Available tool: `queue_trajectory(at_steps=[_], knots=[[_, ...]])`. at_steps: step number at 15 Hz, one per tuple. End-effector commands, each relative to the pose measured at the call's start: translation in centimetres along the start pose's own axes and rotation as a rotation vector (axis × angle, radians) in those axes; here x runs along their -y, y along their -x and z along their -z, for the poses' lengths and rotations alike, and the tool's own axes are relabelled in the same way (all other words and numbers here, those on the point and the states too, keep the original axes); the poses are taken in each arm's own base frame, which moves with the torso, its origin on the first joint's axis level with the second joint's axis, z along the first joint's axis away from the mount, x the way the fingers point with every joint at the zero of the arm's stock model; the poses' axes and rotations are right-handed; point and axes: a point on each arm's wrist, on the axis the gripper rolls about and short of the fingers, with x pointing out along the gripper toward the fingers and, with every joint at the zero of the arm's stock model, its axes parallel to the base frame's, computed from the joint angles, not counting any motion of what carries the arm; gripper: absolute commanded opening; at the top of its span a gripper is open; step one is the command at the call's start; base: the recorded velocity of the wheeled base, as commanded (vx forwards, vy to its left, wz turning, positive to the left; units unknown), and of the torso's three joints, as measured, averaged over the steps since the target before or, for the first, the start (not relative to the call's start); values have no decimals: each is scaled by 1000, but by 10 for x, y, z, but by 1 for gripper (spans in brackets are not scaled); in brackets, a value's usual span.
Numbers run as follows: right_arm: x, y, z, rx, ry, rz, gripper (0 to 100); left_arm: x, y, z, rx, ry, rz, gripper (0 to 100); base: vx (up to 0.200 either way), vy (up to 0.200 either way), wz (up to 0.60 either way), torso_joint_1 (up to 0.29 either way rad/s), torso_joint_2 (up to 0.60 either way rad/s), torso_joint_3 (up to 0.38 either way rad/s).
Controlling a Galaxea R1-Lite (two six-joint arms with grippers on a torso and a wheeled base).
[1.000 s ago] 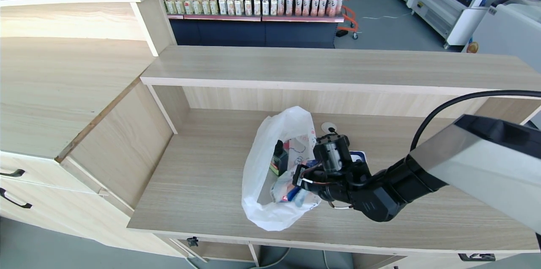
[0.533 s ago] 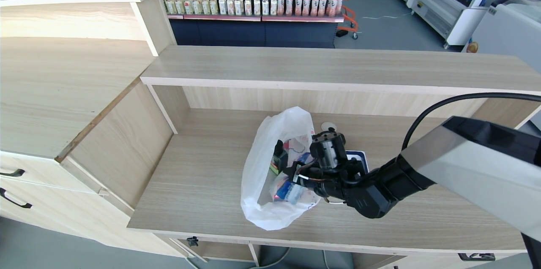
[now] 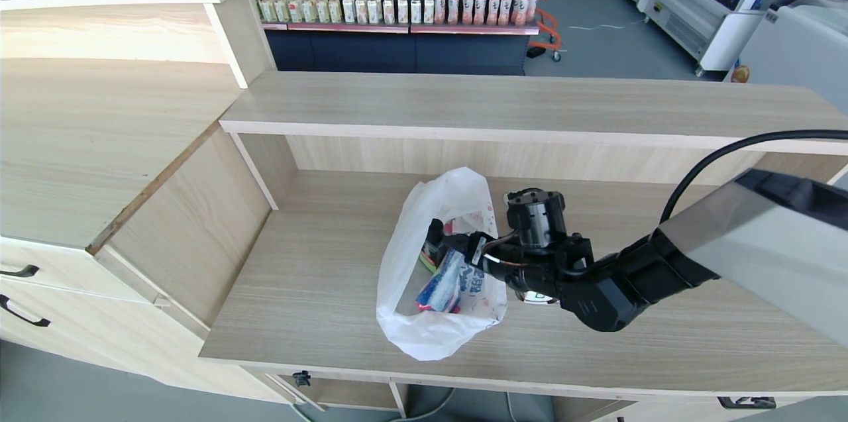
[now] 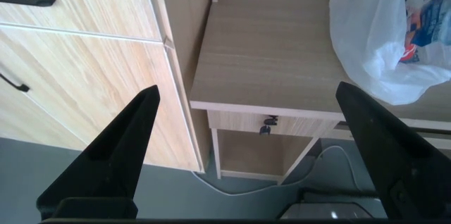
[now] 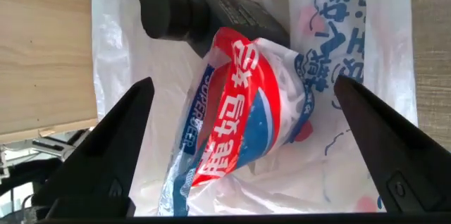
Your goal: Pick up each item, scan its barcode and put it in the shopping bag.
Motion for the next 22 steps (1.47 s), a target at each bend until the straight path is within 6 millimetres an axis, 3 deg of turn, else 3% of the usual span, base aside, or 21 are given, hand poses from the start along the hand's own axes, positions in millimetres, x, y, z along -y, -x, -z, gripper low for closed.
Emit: queue_trajectory(at_steps=[1, 5, 8, 10, 12, 13, 14, 15, 16, 17, 20, 22], knots=[[2, 9, -16, 42, -20, -1, 100, 0, 0, 0, 0, 1, -2, 100, 0, 0, 0, 0, 0, 0], [3, 36, -54, 102, -89, -63, 100, 0, 0, 0, 0, 1, -1, 100, 0, 0, 0, 0, 0, 0], [0, 67, -73, 141, -93, -102, 100, 0, 0, 0, 0, 1, -1, 100, 0, 0, 0, 0, 0, 0], [-6, 119, -88, 208, -22, -135, 100, 0, 0, 0, 0, 1, -2, 100, 0, 0, 0, 0, 0, 0], [0, 191, -94, 302, 211, -88, 100, 0, 0, 0, 0, 1, -1, 100, 0, 0, 0, 0, 0, 0], [11, 243, -81, 326, 349, -18, 100, 0, 0, 0, 0, 1, -1, 100, 0, 0, 0, 0, 0, 0], [18, 268, -69, 340, 400, 24, 100, 0, 0, 0, 0, 1, -2, 100, 0, 0, 0, 0, 0, 0], [36, 313, -33, 354, 463, 101, 100, 0, 0, 0, 0, 1, -1, 100, 0, 0, 0, 0, 0, 0], [52, 337, -2, 379, 497, 163, 100, 0, 0, 0, 0, 1, -1, 100, 0, 0, 0, 0, 0, 0], [65, 353, 30, 391, 514, 190, 100, 0, 0, 0, 0, 1, -1, 100, 0, 0, 0, 0, 0, 0], [96, 372, 95, 425, 539, 328, 100, 0, 0, 0, 0, 1, -1, 100, 0, 0, 0, 0, 0, 0], [103, 382, 118, 430, 561, 370, 100, 0, 0, 0, 0, 1, -1, 100, 0, 0, 0, 0, 0, 0]])
